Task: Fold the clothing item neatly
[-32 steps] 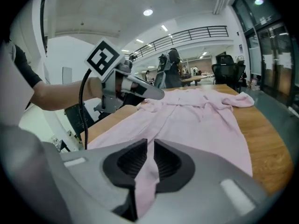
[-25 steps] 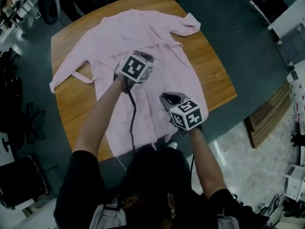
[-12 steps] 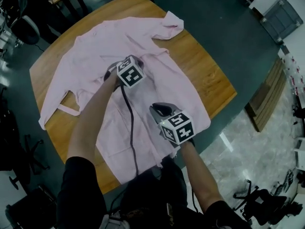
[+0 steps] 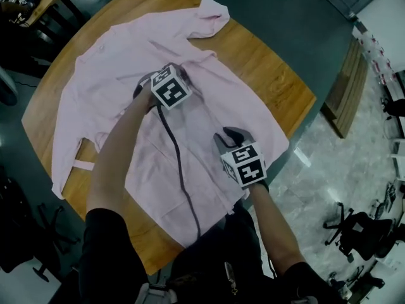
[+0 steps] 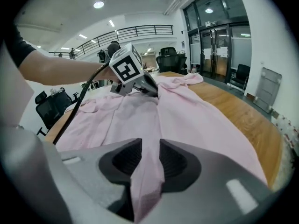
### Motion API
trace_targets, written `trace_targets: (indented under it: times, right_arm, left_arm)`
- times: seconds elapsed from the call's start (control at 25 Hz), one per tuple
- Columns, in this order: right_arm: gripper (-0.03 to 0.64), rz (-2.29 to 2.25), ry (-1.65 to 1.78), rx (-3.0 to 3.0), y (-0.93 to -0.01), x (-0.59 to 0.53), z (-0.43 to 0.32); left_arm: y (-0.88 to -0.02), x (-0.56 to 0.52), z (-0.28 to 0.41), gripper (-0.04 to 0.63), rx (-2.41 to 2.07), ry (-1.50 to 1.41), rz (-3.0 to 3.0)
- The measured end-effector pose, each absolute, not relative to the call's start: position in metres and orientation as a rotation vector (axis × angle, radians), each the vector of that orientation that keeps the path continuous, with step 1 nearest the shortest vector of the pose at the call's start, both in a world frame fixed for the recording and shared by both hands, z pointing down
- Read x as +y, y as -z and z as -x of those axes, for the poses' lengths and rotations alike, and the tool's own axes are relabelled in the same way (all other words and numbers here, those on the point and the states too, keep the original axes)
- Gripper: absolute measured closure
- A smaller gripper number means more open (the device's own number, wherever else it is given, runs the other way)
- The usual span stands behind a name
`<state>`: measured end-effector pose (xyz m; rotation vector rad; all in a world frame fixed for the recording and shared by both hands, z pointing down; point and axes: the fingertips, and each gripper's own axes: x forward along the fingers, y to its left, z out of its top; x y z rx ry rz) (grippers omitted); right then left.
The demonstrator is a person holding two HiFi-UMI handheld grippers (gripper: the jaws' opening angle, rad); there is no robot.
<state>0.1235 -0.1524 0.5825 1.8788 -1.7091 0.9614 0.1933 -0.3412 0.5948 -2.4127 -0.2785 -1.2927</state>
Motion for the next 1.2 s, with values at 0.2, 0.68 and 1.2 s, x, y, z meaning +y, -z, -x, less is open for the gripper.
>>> trace_targets:
  times: [0.2, 0.68, 1.2]
  right_arm:
    - [0.526, -1.921, -0.96, -1.657, -0.579, -0.144, -0.127]
    - [0.601, -1.84, -0.946, -1.665, -0.565, -0.142, -0.102]
    - [0.584, -1.728, -0.935, -1.681, -0.584, -0.134, -0.068]
  left_arm:
    - [-0.584, -0.339, -0.184, 0.561, -0.316, 1.242, 2.406]
    - [-0.541, -0.348, -0.124, 0.574, -0.367, 1.248, 2.317]
    - [-0.583, -0.374, -0.062, 0.569, -0.366, 1.502, 2.276]
